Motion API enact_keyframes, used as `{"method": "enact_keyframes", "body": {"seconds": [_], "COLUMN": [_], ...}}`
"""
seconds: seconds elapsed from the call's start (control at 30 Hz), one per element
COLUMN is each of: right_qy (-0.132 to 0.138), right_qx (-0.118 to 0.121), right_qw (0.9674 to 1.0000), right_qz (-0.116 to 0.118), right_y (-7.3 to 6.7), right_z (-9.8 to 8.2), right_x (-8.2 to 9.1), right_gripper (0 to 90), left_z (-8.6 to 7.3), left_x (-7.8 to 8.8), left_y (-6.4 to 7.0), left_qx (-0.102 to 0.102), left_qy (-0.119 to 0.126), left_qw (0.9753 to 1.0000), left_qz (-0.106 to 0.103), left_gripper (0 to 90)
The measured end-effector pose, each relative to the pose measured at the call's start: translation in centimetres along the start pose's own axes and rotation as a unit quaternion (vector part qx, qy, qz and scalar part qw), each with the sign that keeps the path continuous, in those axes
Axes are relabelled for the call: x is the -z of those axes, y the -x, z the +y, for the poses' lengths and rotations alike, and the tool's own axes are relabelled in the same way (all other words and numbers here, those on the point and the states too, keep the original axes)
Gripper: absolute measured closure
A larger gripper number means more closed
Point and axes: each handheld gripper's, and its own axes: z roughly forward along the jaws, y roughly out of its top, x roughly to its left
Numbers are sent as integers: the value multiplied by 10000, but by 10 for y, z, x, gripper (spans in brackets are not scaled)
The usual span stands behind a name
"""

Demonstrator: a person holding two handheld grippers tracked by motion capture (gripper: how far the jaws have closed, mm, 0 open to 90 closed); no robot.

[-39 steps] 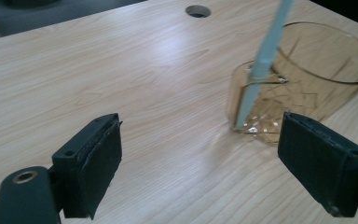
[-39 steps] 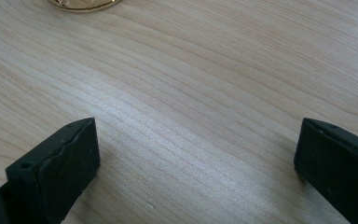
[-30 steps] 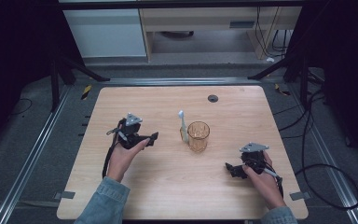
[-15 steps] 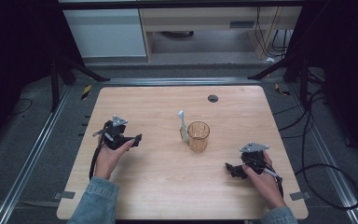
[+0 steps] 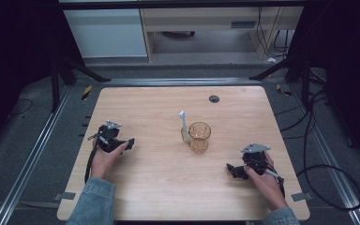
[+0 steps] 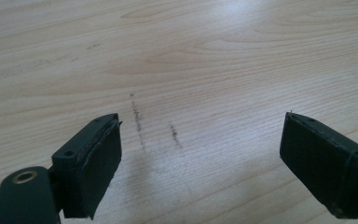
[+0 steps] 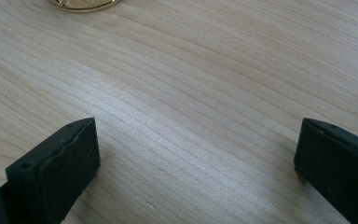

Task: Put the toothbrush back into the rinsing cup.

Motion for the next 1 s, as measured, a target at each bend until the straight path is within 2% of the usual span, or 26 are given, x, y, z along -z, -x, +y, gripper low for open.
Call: {"method": "enact_keyframes", "body": {"seconds": [0.2,0.37,0.63,0.9,1.0], "right_qy": [-1,-3,-3,-1,-3], "right_qx": [-4,-9,-9,-2,-8], "right_qw": [10000,10000,10000,10000,10000], "right_qz": [24,23,22,24,22], "right_y": [0,0,0,0,0], "right_z": [0,0,0,0,0], "right_x": [0,0,0,0,0], "right_gripper": [4,4,4,4,4], "left_z": [-5,-9,-11,-13,-16], "left_x": [-2,-6,-14,-18,-21], "left_y": [-8,-14,-13,-17,-16], "left_qx": [64,142,56,109,92], "left_qy": [36,-49,-244,-152,52], "left_qw": [9999,9998,9995,9998,9999], "left_qz": [81,159,180,112,104], "left_gripper": [105,100,94,41,22]}}
